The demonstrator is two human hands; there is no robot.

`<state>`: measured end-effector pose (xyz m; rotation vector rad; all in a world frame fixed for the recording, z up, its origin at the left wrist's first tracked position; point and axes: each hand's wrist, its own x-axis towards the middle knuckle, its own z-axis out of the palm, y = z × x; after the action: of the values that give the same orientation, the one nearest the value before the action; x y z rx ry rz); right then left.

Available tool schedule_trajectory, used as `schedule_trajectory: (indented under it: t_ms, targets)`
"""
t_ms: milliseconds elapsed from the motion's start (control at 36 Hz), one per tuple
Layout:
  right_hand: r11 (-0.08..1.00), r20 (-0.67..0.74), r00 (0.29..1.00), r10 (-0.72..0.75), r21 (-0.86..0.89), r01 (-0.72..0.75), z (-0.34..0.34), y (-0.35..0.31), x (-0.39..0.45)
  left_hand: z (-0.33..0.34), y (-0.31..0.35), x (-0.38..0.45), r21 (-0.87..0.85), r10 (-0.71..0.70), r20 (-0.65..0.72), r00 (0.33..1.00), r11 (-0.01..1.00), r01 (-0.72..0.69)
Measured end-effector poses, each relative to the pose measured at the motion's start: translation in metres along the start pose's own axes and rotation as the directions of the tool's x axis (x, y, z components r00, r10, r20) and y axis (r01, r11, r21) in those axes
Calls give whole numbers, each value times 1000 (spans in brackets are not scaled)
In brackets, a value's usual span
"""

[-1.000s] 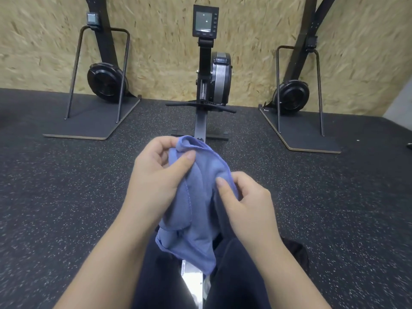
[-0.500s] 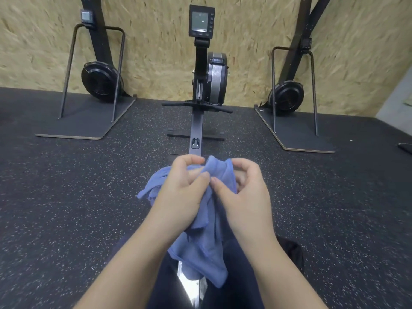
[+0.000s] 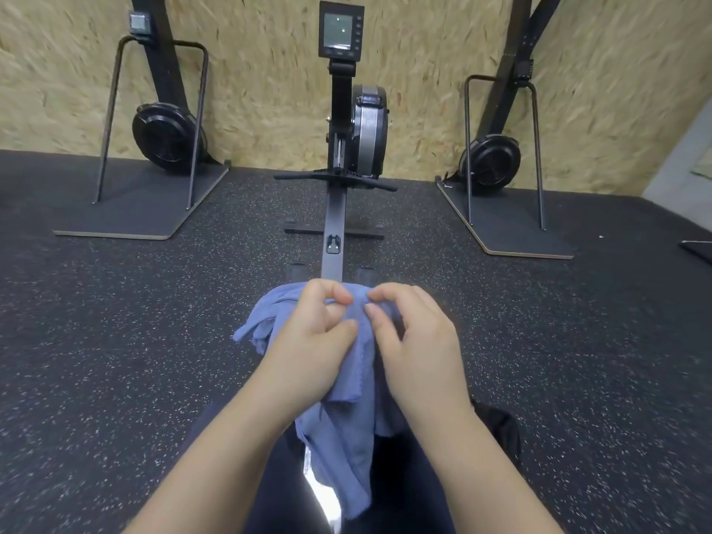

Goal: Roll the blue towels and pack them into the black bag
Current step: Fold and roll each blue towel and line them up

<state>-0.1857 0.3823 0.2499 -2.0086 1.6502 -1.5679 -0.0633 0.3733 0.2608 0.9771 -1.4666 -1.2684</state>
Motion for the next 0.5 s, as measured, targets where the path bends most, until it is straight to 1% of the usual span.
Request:
schedule_trajectory:
  t_ms: [56, 139, 222, 250, 278, 306, 361, 417, 500]
  targets:
    - [1000, 40, 999, -7, 4, 7, -1, 1, 0, -1, 2, 0, -41, -35, 3, 999, 999, 35]
    - [999, 81, 996, -33, -31, 36, 0, 4, -1, -3, 0, 0, -32, -30, -6, 1000, 999, 29]
    - [998, 69, 997, -28, -60, 33, 2, 7, -1, -1, -2, -2, -11, -17, 7, 1000, 1000, 17]
    - [998, 66, 998, -22, -61, 27, 2, 7, -1, 1, -3, -3, 20, 13, 30, 999, 1000, -13]
    - [998, 74, 997, -10, -57, 14, 2, 8, -1, 3, -4, -3, 89, 49, 56, 997, 995, -54]
    - [998, 86, 996, 8, -56, -3, 2, 8, -1, 4, -5, -4, 180, 83, 81, 993, 979, -96]
    - [998, 98, 994, 39, -55, -34, 2, 8, 0, 5, -6, -5, 339, 129, 90, 987, 928, -153]
    - [997, 88, 994, 60, -45, -56, 0, 8, 0, 4, -6, -5, 433, 152, 74, 986, 885, -170]
    - [998, 64, 996, 62, -33, -60, -2, 9, 2, 2, -9, -5, 529, 184, 63, 981, 827, -189]
